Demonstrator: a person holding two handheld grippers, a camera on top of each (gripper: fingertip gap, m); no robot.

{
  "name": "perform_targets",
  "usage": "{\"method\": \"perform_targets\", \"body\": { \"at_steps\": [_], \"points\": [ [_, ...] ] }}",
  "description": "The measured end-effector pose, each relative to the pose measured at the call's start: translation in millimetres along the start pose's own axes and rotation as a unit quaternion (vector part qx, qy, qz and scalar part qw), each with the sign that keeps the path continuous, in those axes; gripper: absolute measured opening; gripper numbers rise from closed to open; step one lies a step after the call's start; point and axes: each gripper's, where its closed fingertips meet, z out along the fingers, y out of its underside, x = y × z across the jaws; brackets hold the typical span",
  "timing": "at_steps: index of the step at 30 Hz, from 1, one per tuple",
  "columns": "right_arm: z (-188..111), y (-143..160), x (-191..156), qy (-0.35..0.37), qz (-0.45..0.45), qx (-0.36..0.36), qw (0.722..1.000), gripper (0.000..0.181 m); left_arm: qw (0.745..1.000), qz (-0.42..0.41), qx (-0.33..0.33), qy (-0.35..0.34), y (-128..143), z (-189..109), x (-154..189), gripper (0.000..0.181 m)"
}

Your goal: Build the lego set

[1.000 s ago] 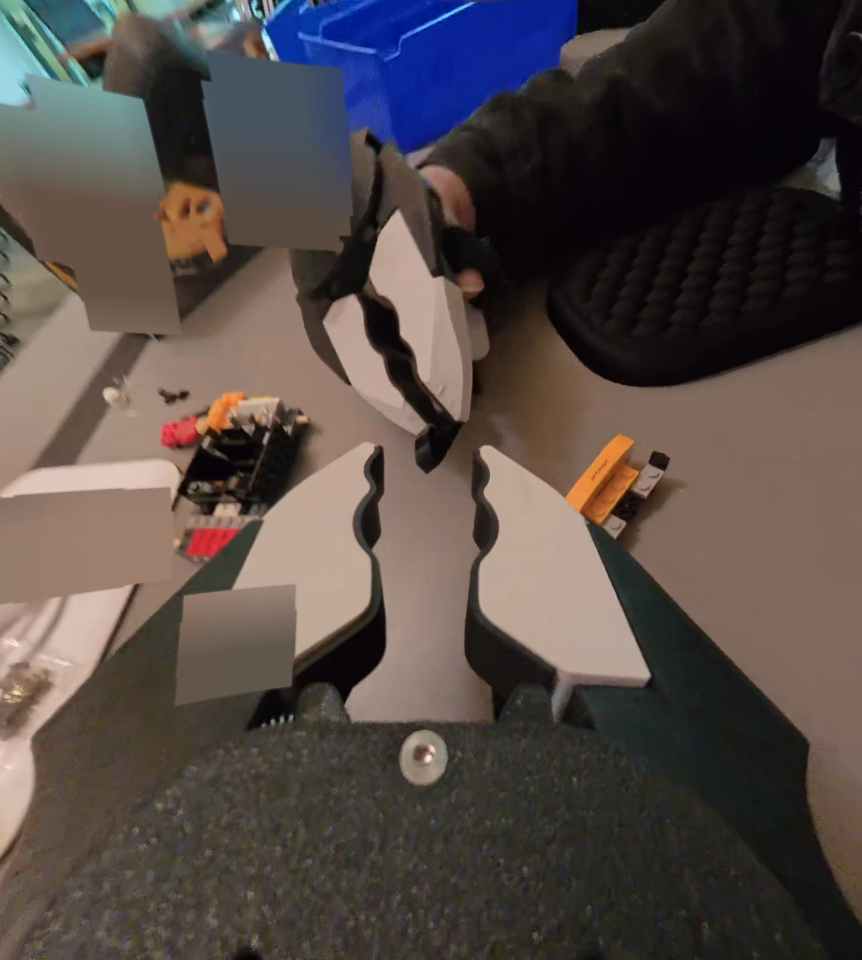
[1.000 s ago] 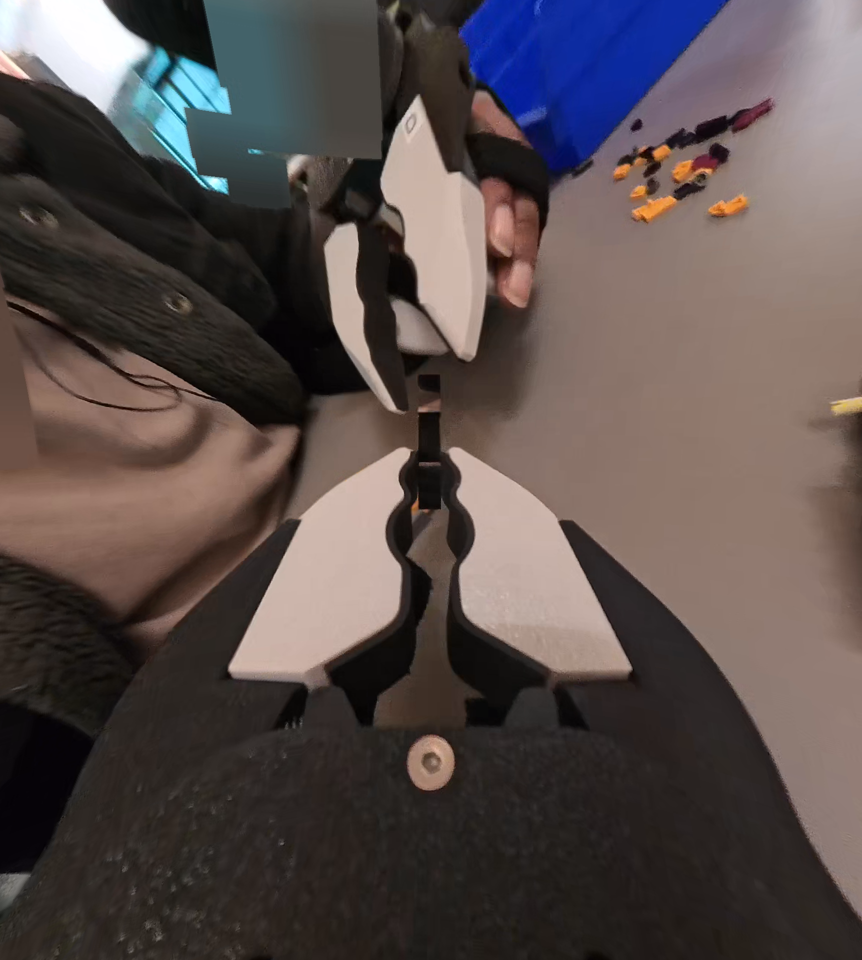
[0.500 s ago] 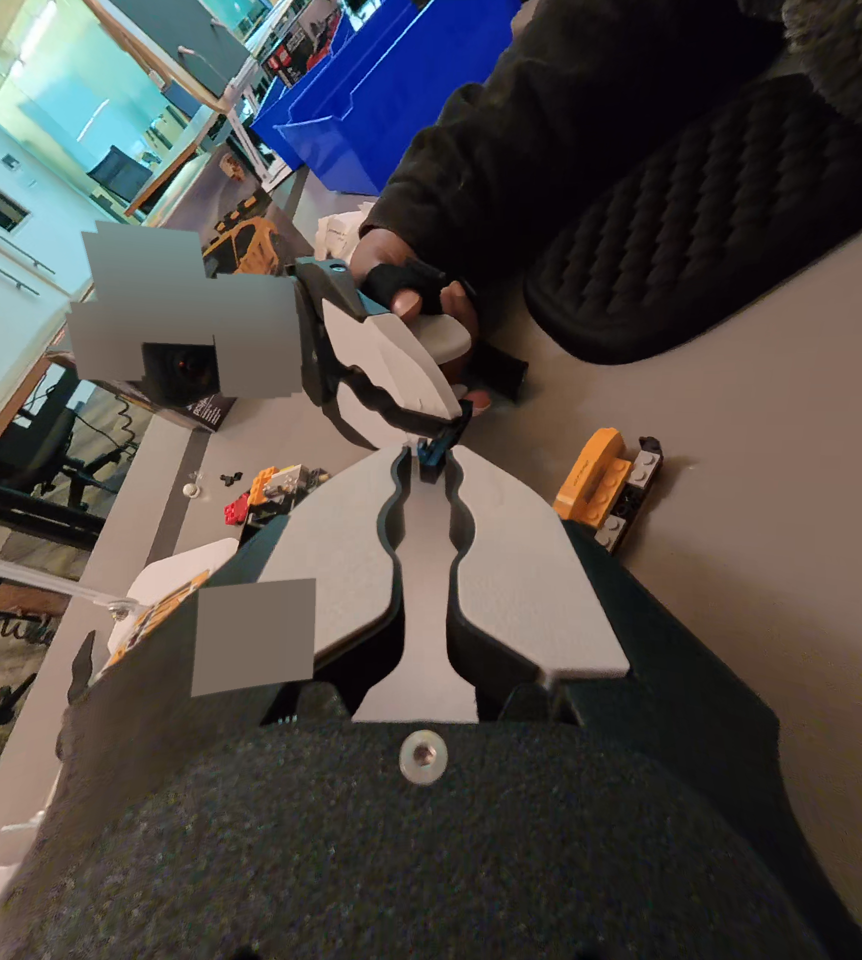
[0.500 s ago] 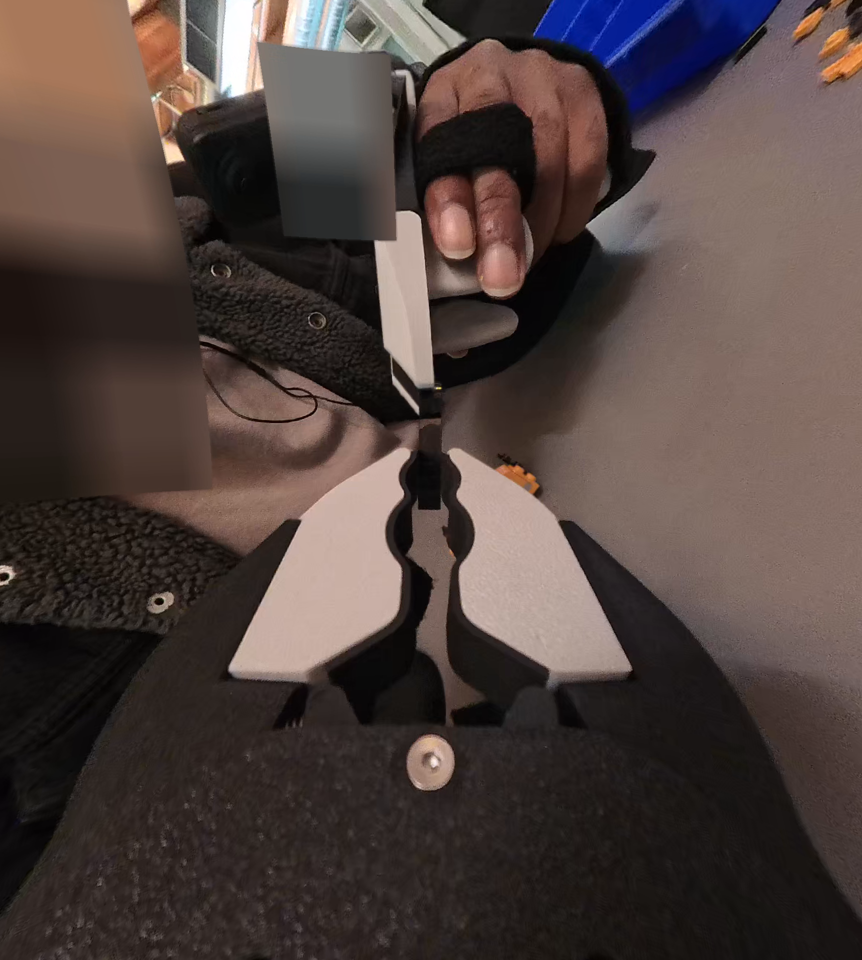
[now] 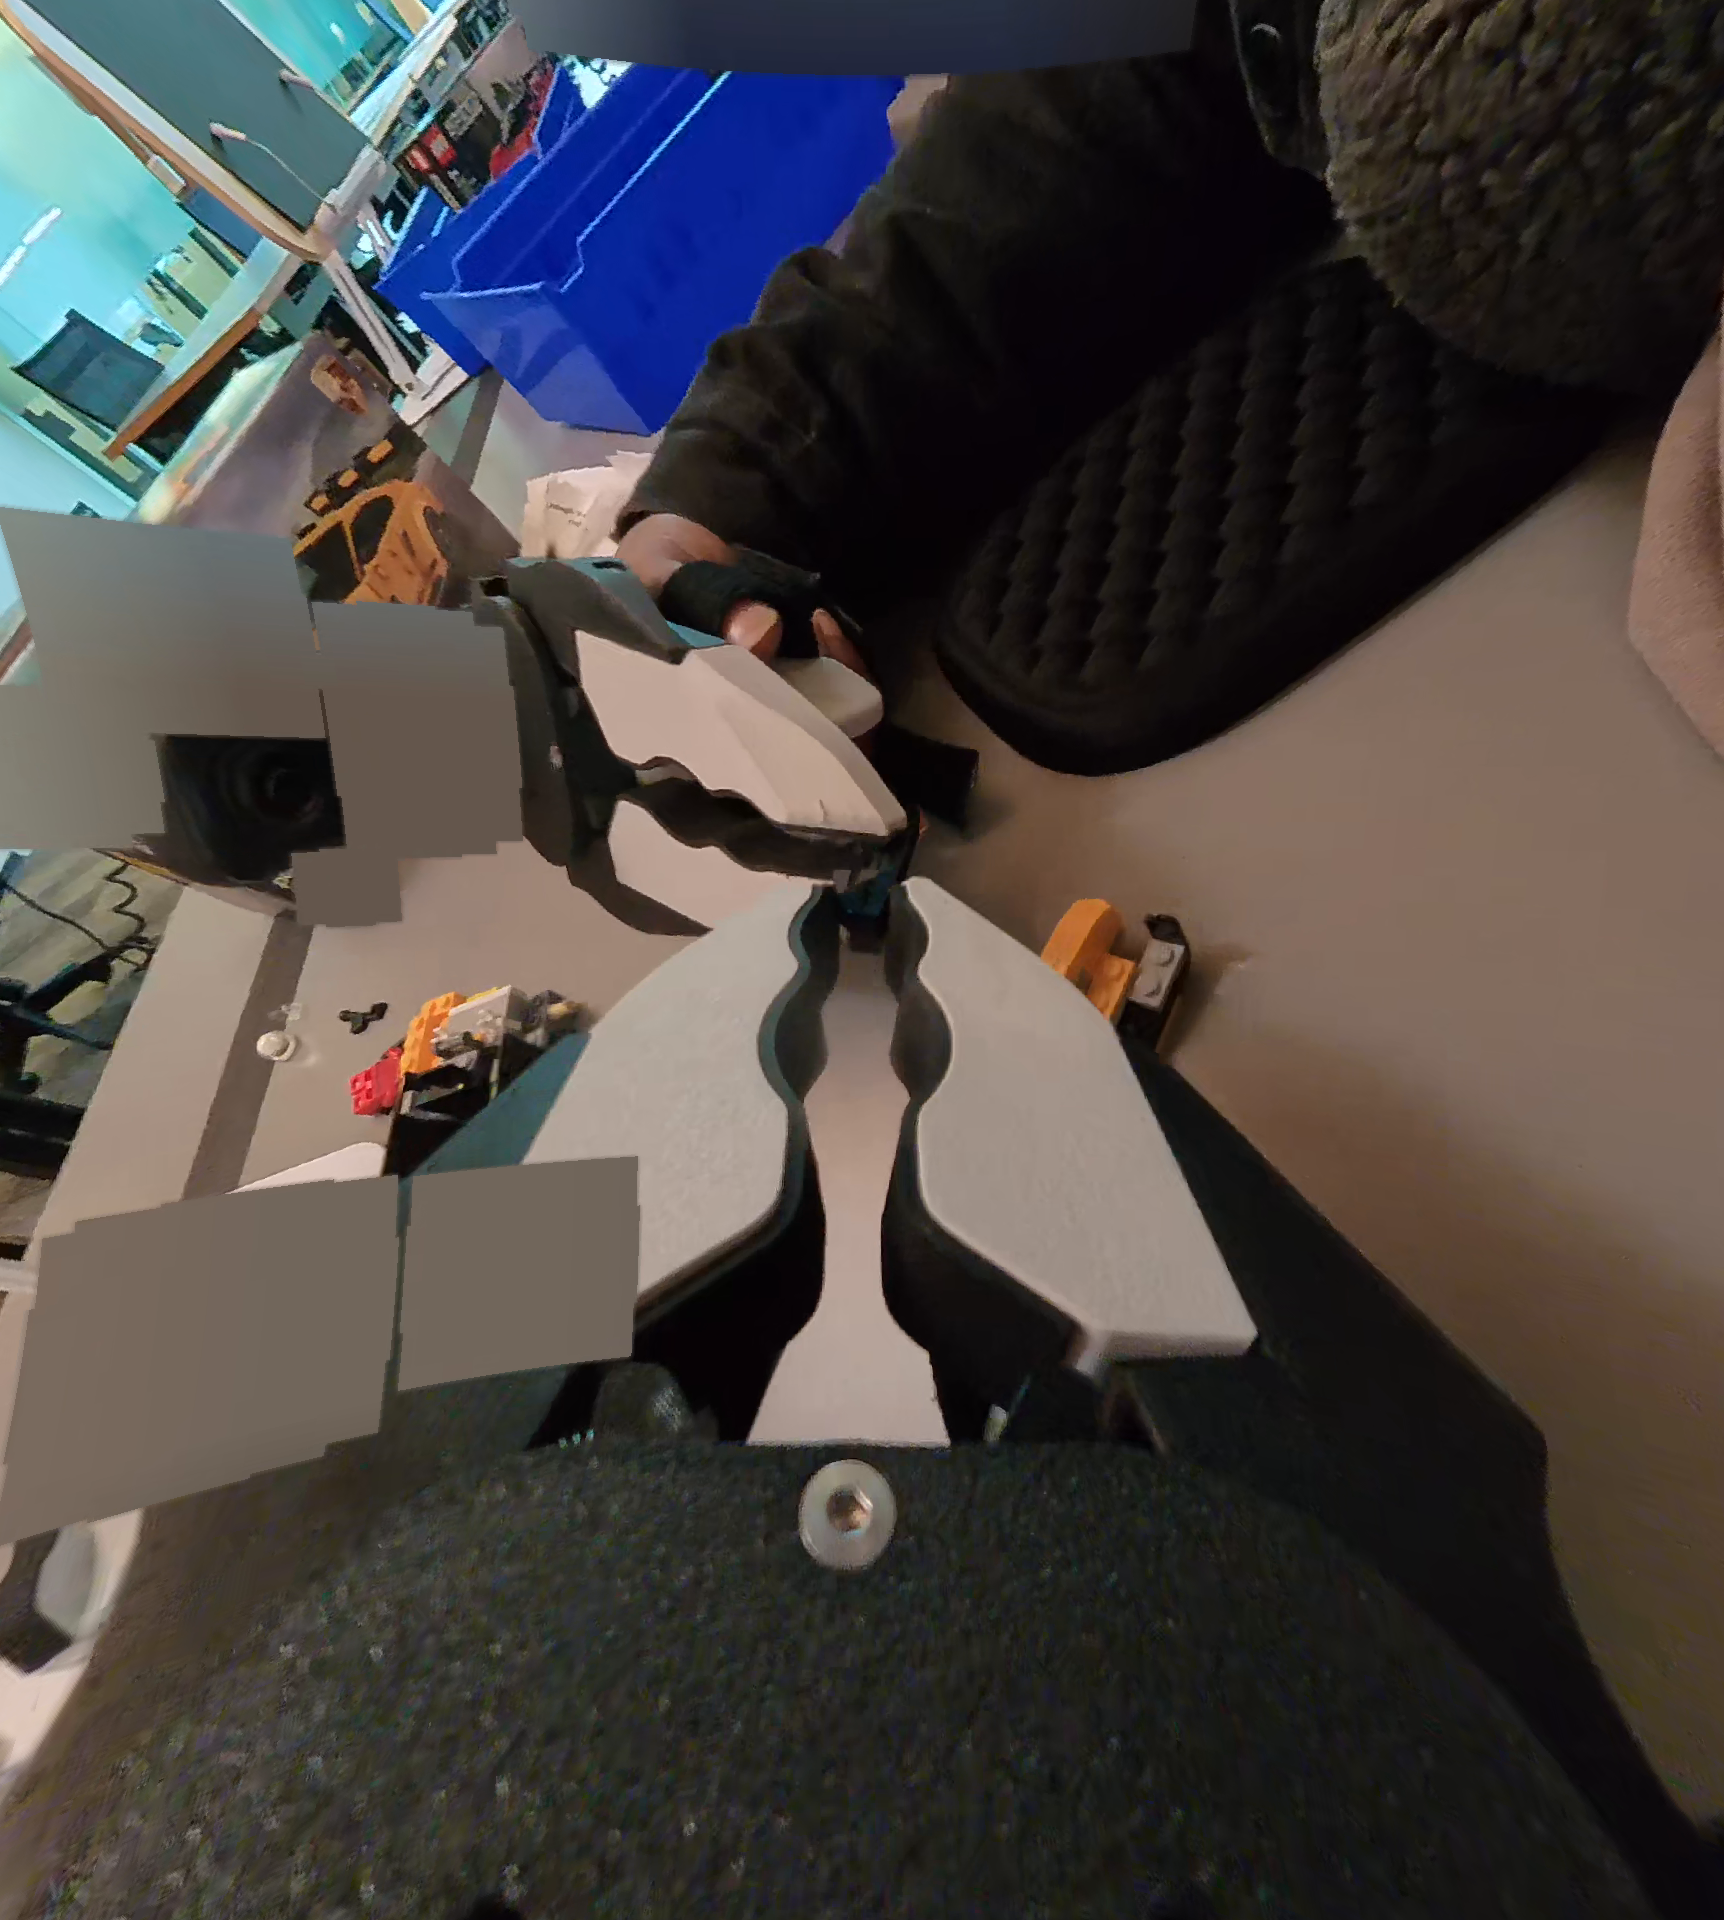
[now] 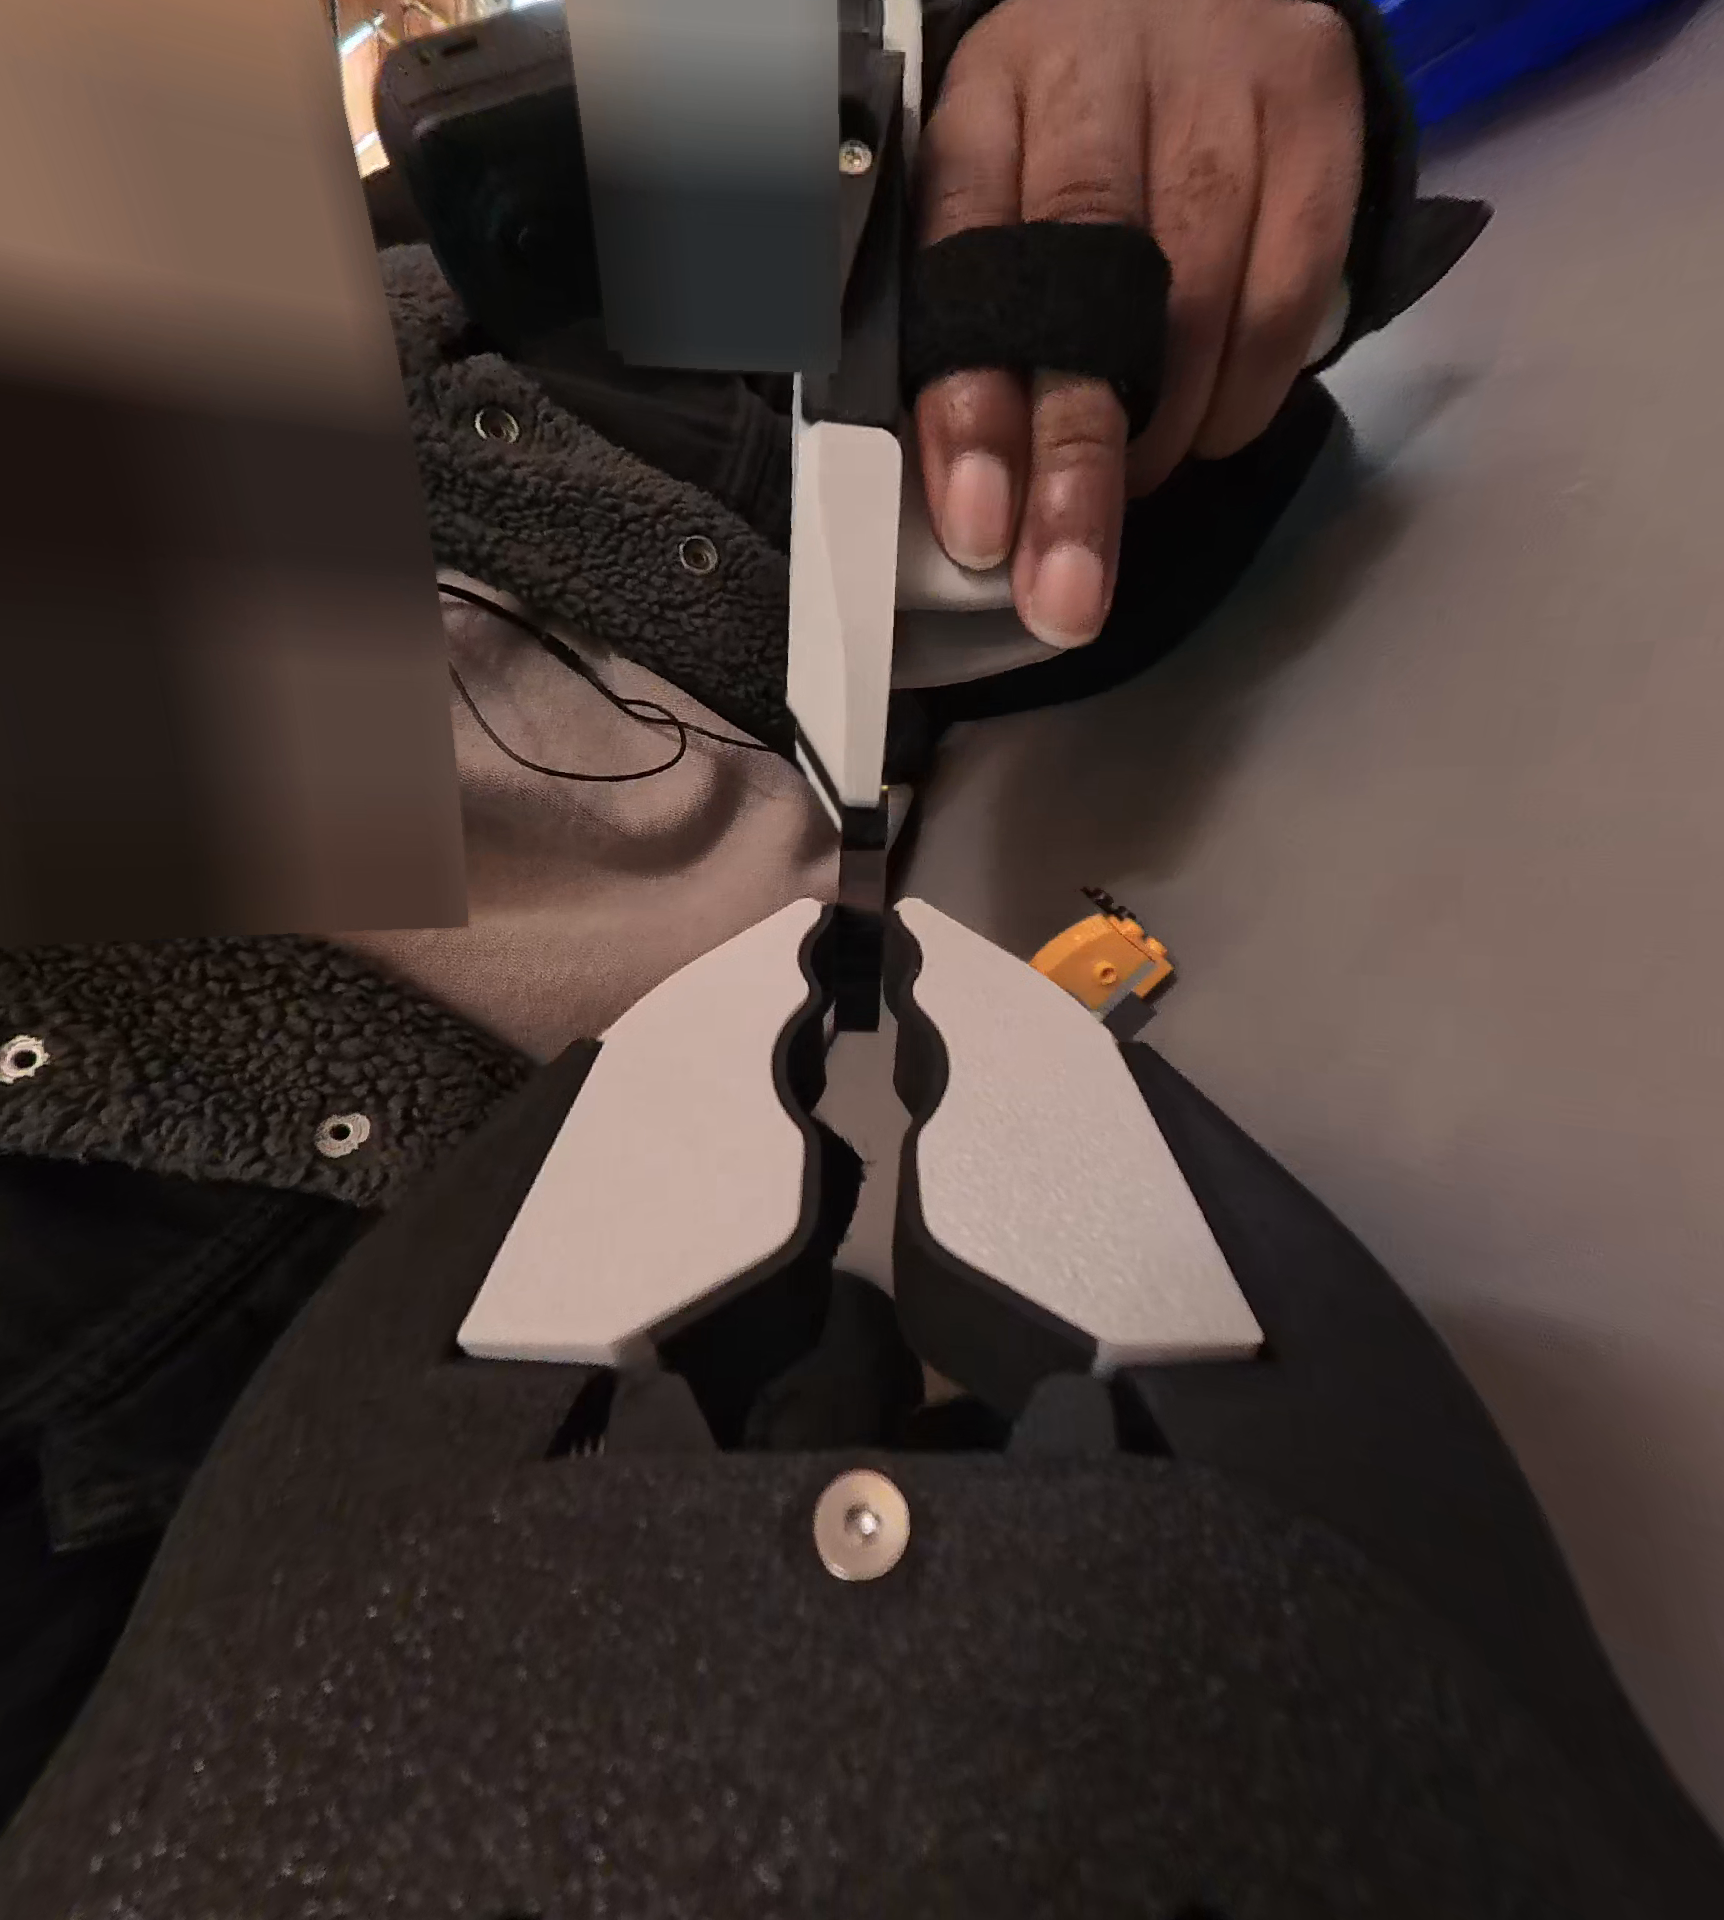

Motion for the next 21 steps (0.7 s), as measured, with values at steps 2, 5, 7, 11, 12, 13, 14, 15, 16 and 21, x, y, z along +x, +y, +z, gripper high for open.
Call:
{"method": "perform_targets", "body": {
  "at_steps": [2,5,7,11,12,13,14,15,16,21],
  "points": [
    [2.9,0.4,-1.2,-0.006,0.002,-0.001,1.0,0.007,1.0,-0.01,0.004,0.011,-1.0,1.6,3.6,0.01],
    [1.9,-3.7,-3.5,-0.015,0.004,0.013,1.0,0.008,0.999,-0.046,0.019,0.016,-3.1,0.3,0.4,0.01],
    [-0.3,-10.5,-5.8,-0.019,0.0,0.033,0.999,0.008,0.996,-0.083,0.037,0.018,-5.1,-2.9,-5.6,0.01],
    [-12.0,-32.7,-5.4,0.036,-0.073,0.092,0.992,0.017,0.987,-0.145,0.066,0.007,-1.3,-11.4,-20.9,0.01],
    [-16.9,-40.7,-5.4,0.063,-0.103,0.111,0.986,0.021,0.985,-0.158,0.071,-0.002,0.7,-14.4,-26.4,0.01],
    [-21.3,-48.3,-4.5,0.102,-0.144,0.127,0.976,0.025,0.982,-0.169,0.077,-0.011,2.2,-17.2,-31.8,0.01],
    [-24.0,-52.9,-3.6,0.144,-0.186,0.13,0.963,0.028,0.98,-0.179,0.081,-0.017,3.0,-19.6,-35.8,0.01],
    [-24.4,-55.0,-1.8,0.184,-0.221,0.122,0.95,0.03,0.978,-0.187,0.087,-0.022,2.4,-21.8,-38.8,0.01],
    [-22.6,-55.6,0.5,0.218,-0.251,0.107,0.937,0.031,0.976,-0.194,0.093,-0.025,1.1,-23.3,-40.9,0.01],
    [-6.7,-59.8,16.3,0.345,-0.354,0.055,0.867,0.029,0.974,-0.2,0.1,-0.032,-0.9,-25.3,-44.0,0.01]
  ]
}}
